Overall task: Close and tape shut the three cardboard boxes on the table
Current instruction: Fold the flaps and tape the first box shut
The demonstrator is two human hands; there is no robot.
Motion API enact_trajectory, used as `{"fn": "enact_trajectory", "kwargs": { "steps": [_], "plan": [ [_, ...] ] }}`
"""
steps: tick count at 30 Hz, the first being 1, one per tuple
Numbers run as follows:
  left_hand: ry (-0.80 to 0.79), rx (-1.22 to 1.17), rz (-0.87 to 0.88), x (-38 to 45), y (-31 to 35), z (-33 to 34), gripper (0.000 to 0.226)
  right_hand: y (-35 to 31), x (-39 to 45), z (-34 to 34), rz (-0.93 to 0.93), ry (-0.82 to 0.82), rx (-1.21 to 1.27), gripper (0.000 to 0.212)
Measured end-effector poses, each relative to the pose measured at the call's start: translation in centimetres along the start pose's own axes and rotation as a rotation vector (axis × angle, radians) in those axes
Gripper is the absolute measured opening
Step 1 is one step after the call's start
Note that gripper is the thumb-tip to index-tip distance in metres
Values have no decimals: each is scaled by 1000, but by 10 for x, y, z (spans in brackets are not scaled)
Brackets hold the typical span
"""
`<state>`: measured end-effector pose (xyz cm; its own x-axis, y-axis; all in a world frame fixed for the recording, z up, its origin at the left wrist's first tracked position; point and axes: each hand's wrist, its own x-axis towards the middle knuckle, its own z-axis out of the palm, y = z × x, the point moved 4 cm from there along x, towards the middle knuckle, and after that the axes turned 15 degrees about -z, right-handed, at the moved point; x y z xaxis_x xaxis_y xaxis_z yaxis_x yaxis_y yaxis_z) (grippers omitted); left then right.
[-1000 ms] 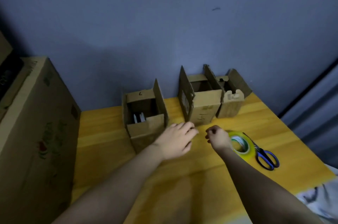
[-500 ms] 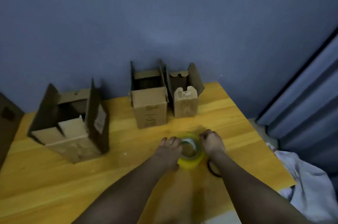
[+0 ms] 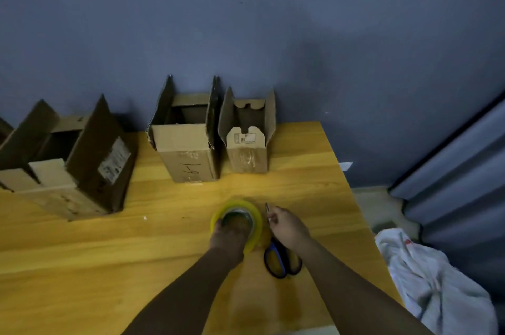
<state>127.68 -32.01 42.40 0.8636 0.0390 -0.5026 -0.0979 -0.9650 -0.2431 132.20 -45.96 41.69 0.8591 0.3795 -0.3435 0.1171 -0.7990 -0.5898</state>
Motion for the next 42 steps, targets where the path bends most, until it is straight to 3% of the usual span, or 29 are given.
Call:
{"fn": "enact_trajectory", "kwargs": {
  "steps": [4, 9, 15, 18, 21, 24, 27, 31, 33, 37, 42],
  "plan": [
    [51, -31, -2, 0, -3, 1, 44, 6, -7, 12, -1, -54, 157, 38],
    [118, -304, -9, -4, -19, -10, 52, -2, -17, 8, -124, 8, 386, 58],
    [-63, -1000, 51, -9, -36, -25, 28, -17, -23, -12, -242, 375, 405, 25],
    [-113, -1191, 81, -15, -38, -33, 11, -26, -27, -24, -296, 527, 408, 7],
    [-217, -1382, 99, -21, -33, -40, 24, -35, -28, -35, -331, 616, 373, 9],
    [-182, -1530, 112, -28, -35, -46, 16, -43, -28, -44, -337, 626, 316, 12],
    [-79, -1509, 141, -36, -36, -52, 26, -48, -27, -50, -332, 639, 242, 13],
    [94, -1212, 66, -35, -45, -53, 59, -59, -31, -48, -355, 716, 149, 13],
    [-15, -1326, 73, -35, -47, -55, 57, -67, -34, -45, -388, 756, 62, 14],
    [-346, -1682, 47, -43, -46, -58, 19, -78, -35, -42, -439, 760, -148, 17],
    [-357, -1666, 74, -45, -49, -63, 22, -83, -42, -42, -526, 785, -227, 22]
  ]
}}
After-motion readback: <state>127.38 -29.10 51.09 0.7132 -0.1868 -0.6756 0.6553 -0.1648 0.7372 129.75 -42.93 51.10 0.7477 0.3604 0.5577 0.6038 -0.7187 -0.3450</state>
